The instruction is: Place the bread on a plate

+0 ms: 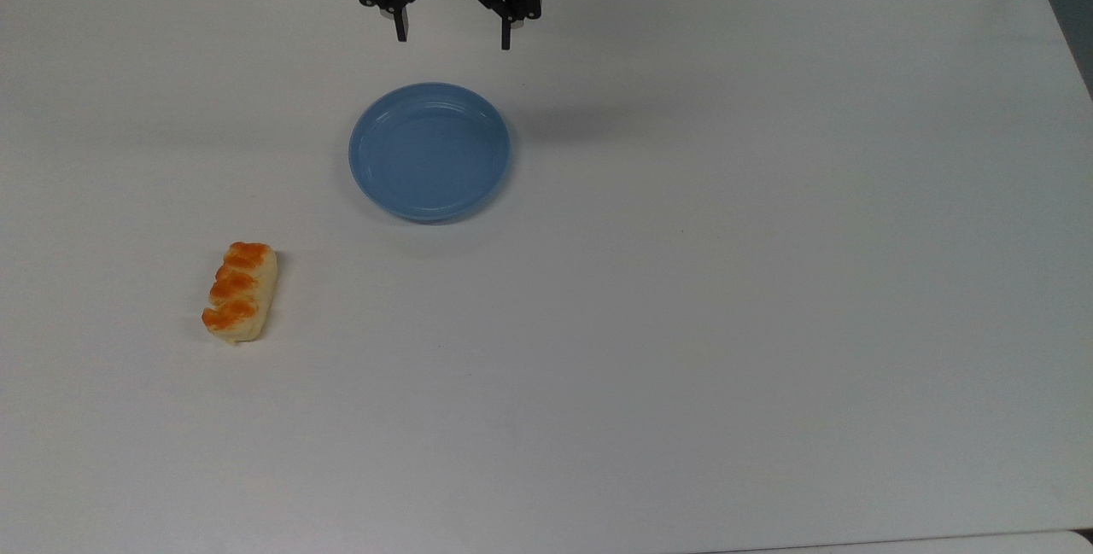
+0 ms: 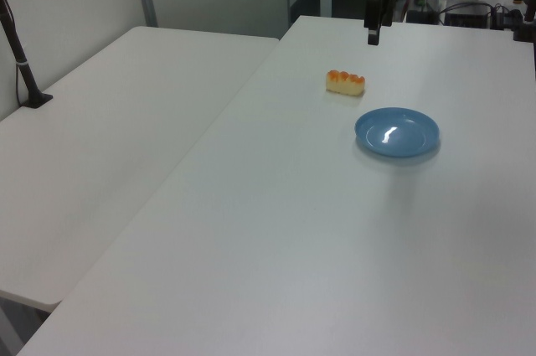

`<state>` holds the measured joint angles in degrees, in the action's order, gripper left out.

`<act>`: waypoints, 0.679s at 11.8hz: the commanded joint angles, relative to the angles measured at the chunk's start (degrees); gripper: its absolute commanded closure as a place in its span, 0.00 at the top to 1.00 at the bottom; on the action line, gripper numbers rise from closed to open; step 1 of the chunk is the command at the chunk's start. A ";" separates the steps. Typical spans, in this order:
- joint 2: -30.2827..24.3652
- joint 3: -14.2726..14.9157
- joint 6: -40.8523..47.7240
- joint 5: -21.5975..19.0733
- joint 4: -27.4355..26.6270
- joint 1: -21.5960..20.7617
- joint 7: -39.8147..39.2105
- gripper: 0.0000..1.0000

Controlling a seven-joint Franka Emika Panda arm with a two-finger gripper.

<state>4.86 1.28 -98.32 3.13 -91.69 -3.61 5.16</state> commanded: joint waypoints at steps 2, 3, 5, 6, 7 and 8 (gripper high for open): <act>0.06 -0.84 1.99 -1.46 1.60 1.85 0.82 1.00; 0.06 -1.02 1.99 -1.46 1.60 2.12 0.64 1.00; 0.06 -1.11 2.43 -1.46 1.43 2.12 0.64 1.00; 0.06 -1.11 2.69 -1.46 1.51 2.12 0.38 1.00; 0.06 -1.11 2.69 -1.46 1.51 2.20 0.38 1.00; 0.23 -1.02 2.35 -1.46 1.51 2.29 0.38 1.00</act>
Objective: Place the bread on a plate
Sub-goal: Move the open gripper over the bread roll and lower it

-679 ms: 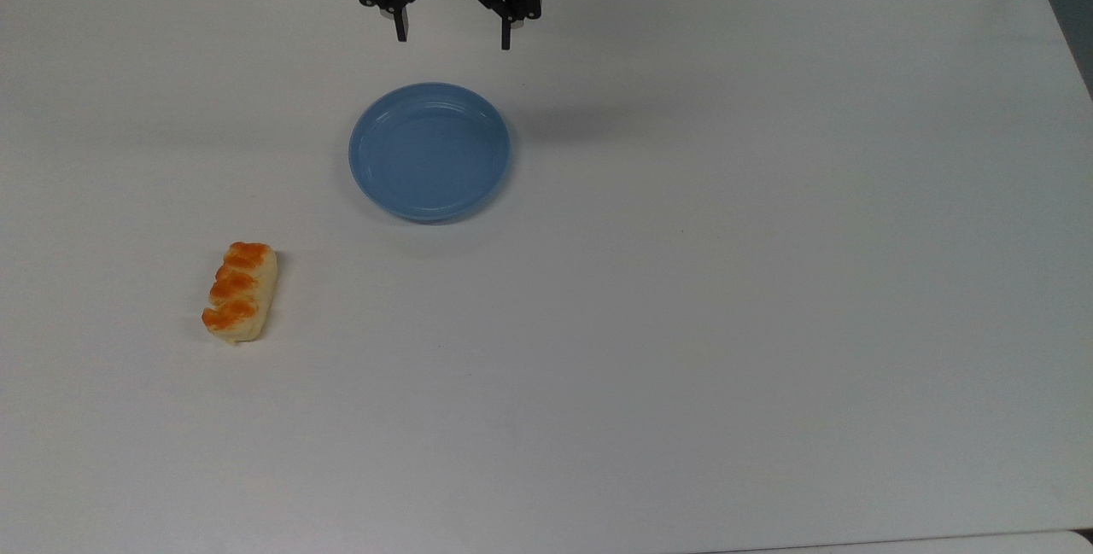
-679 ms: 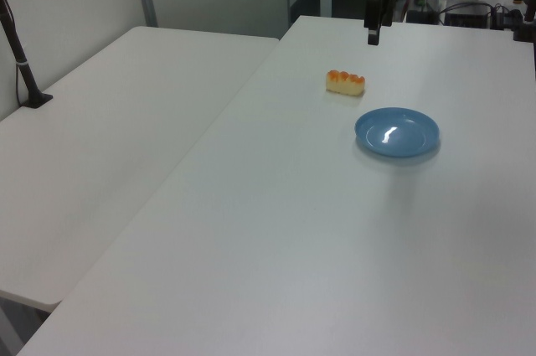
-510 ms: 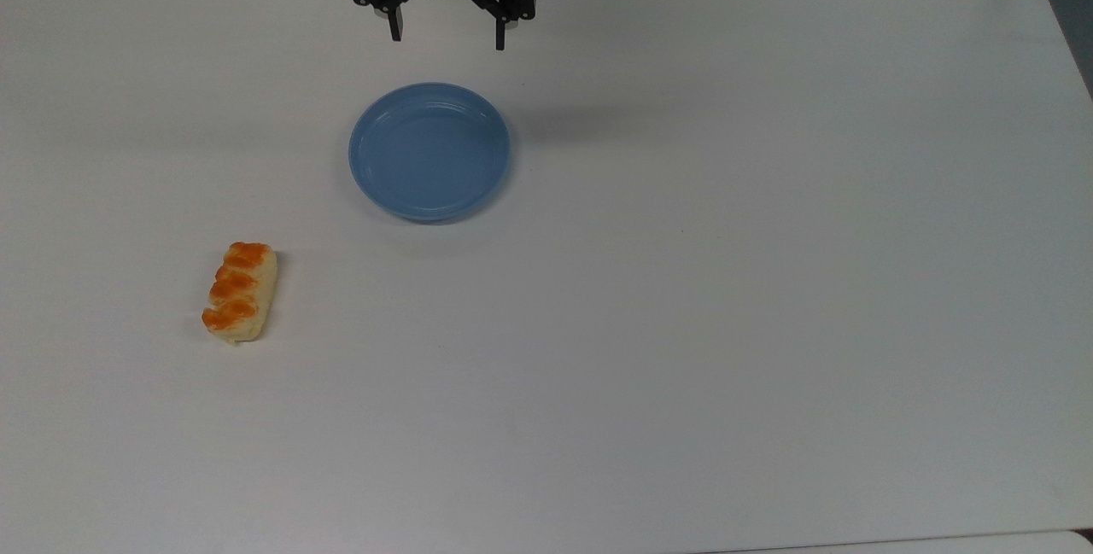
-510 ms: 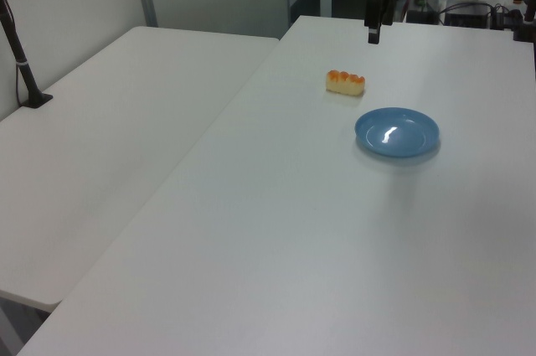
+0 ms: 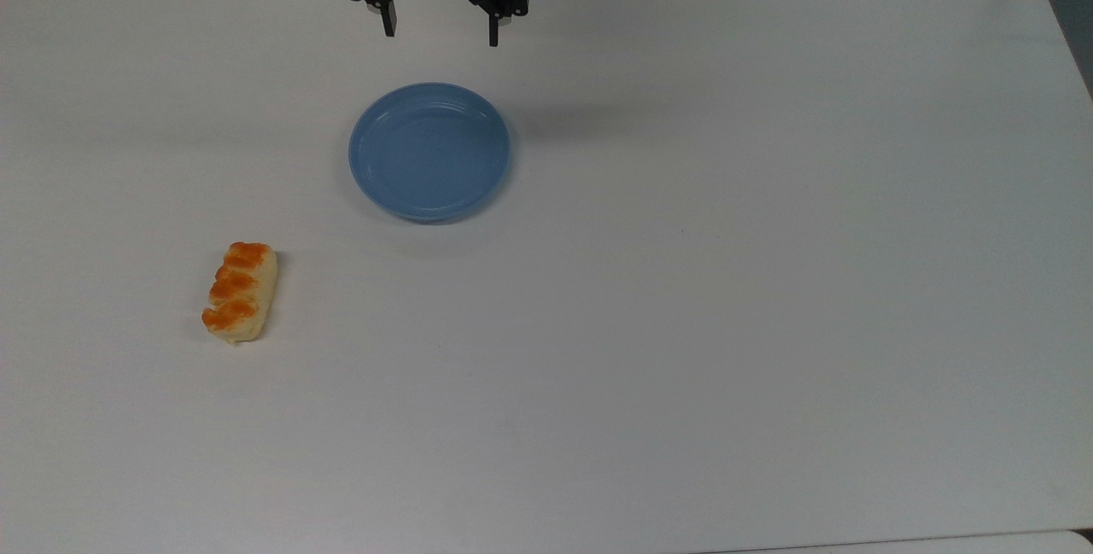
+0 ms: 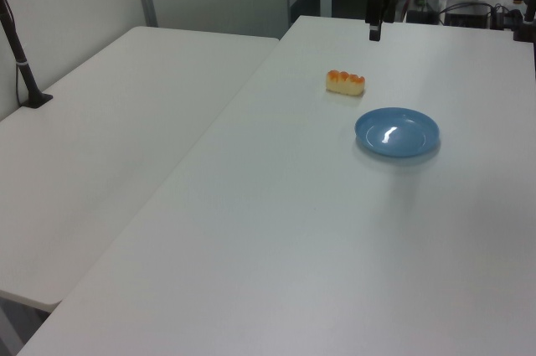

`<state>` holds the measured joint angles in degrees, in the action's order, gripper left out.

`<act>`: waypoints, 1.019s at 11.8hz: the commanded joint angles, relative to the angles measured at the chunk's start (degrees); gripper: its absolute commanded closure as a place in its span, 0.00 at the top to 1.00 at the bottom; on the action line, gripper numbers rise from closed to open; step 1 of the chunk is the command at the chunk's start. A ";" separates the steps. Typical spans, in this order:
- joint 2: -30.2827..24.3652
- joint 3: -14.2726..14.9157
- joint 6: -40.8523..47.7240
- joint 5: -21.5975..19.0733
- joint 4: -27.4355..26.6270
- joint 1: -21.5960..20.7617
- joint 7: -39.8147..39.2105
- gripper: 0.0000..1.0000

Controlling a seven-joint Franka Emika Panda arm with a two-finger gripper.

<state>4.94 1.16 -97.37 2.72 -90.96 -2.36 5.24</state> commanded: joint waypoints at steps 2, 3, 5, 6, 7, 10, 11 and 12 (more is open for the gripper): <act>2.43 -0.55 -1.22 -1.05 1.57 3.23 -0.22 1.00; 4.27 -0.11 -4.12 -0.61 2.80 3.76 -0.92 1.00; 8.32 1.98 -10.43 -0.08 2.98 5.17 -1.19 1.00; 10.25 4.26 -14.13 -0.17 3.16 5.26 -1.37 1.00; 12.88 6.02 -16.34 -0.17 4.64 5.35 -3.02 1.00; 21.32 10.68 -21.69 -0.26 7.82 5.61 -6.81 1.00; 23.61 12.01 -25.12 -0.17 7.64 5.61 -6.99 1.00; 26.24 13.59 -28.20 -0.26 7.73 5.61 -7.08 1.00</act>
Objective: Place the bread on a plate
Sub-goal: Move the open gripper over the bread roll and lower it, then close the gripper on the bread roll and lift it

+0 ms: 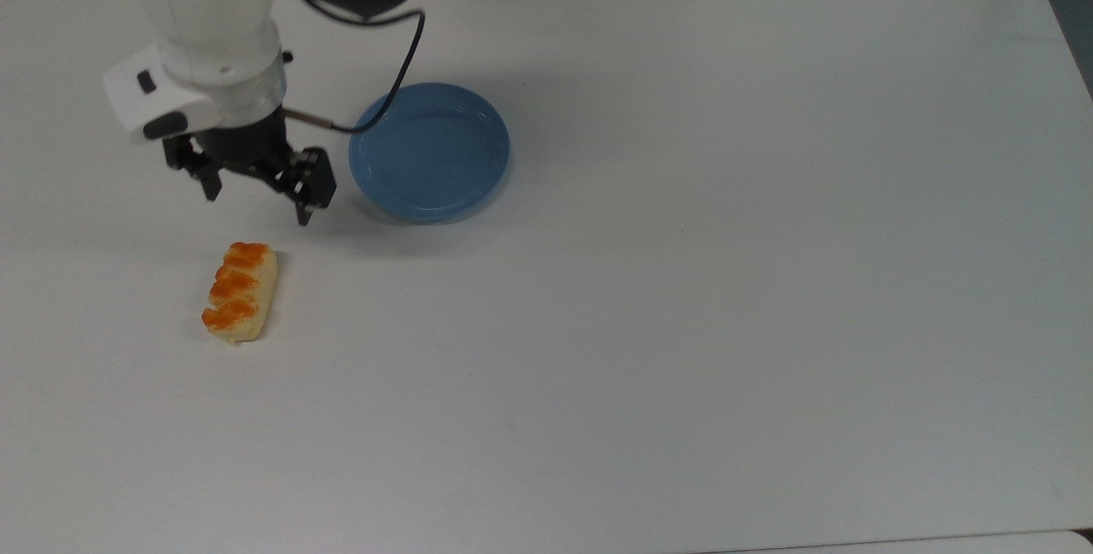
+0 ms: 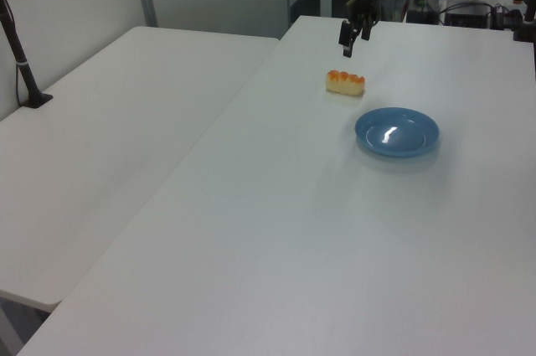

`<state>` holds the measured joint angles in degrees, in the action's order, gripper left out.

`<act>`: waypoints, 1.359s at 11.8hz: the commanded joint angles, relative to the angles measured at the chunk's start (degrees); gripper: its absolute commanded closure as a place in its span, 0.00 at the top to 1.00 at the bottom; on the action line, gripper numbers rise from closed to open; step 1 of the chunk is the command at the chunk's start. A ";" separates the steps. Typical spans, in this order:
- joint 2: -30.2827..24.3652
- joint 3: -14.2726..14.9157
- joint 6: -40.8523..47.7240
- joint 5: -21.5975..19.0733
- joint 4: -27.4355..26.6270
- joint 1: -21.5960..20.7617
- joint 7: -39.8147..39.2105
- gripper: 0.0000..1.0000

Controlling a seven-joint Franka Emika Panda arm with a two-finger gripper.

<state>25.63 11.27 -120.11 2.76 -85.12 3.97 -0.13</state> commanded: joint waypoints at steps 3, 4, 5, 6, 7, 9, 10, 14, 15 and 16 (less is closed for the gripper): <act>11.00 5.42 -10.23 -0.12 1.97 -0.89 -4.17 1.00; 13.02 5.52 -10.76 -0.12 1.88 -0.98 -4.18 1.00; 14.26 5.43 -12.76 -0.12 1.80 -0.89 -4.18 1.00; 14.71 5.52 -14.09 -0.29 1.62 -0.80 -4.09 0.95; 14.62 5.52 -14.19 -0.47 1.62 -0.89 -4.09 0.72; 13.23 5.52 -14.01 -1.17 1.71 -1.41 -3.92 0.24; 11.30 5.17 -13.58 -1.26 1.45 -1.50 -3.92 0.18; -5.46 3.85 -6.65 -1.26 -13.11 -4.92 -8.66 0.21; -9.85 3.85 -2.89 -1.26 -16.45 -6.24 -8.92 0.24; -13.81 3.85 0.19 -1.17 -20.14 -8.25 -9.88 0.25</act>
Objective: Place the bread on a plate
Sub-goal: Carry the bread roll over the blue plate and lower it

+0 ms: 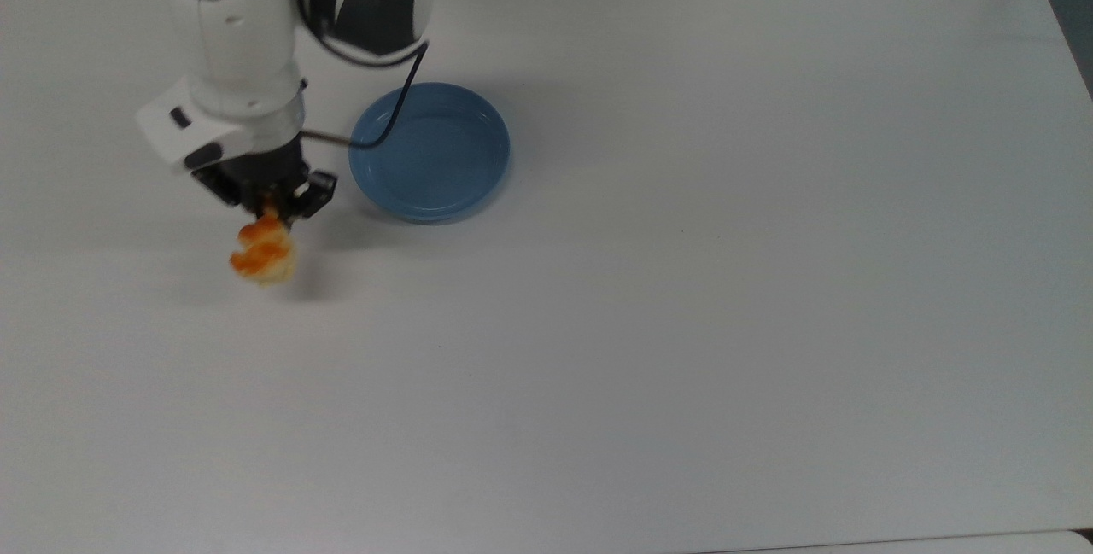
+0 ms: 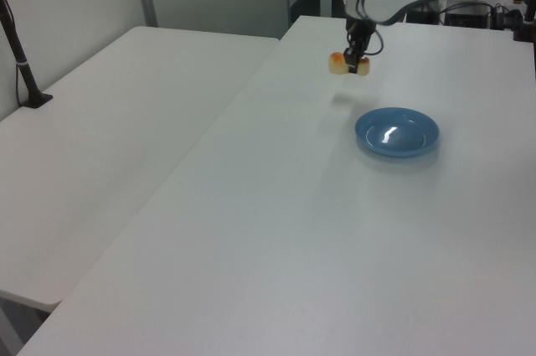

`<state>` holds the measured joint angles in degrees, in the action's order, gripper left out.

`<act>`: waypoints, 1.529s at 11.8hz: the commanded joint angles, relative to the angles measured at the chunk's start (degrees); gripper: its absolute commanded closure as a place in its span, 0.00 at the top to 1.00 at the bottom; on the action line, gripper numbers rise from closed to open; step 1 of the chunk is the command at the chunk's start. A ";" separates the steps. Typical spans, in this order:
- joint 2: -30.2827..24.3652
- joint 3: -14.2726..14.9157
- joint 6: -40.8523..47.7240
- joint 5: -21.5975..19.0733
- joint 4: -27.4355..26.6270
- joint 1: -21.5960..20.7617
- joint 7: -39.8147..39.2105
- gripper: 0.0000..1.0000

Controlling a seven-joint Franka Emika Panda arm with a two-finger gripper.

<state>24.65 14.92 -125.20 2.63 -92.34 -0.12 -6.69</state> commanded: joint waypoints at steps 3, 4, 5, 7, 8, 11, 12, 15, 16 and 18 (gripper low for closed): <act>-19.98 -0.15 5.67 -1.05 -22.69 -9.62 -3.07 0.28; -19.82 -1.46 5.76 -1.05 -23.41 -10.08 -2.63 0.28; -19.12 -3.21 5.41 -0.96 -23.85 -9.73 -0.88 0.28; -17.19 -4.28 5.23 -0.79 -24.55 -9.90 -0.51 0.32; -16.40 -4.29 5.23 -0.44 -24.82 -9.90 -0.51 0.40; -15.68 -4.20 5.58 -0.26 -24.47 -9.38 -0.60 1.00; -15.86 -4.20 5.84 -0.26 -24.21 -9.38 -0.52 1.00; -16.39 -5.16 10.74 -0.26 -17.91 -9.11 3.94 1.00; -16.39 -8.04 13.12 -0.26 -13.79 -7.20 7.54 1.00; -16.47 -14.01 18.73 -0.43 -6.14 -1.40 9.06 1.00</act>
<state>9.02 7.09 -113.61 2.61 -106.39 -7.22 -0.38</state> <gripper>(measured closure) 0.000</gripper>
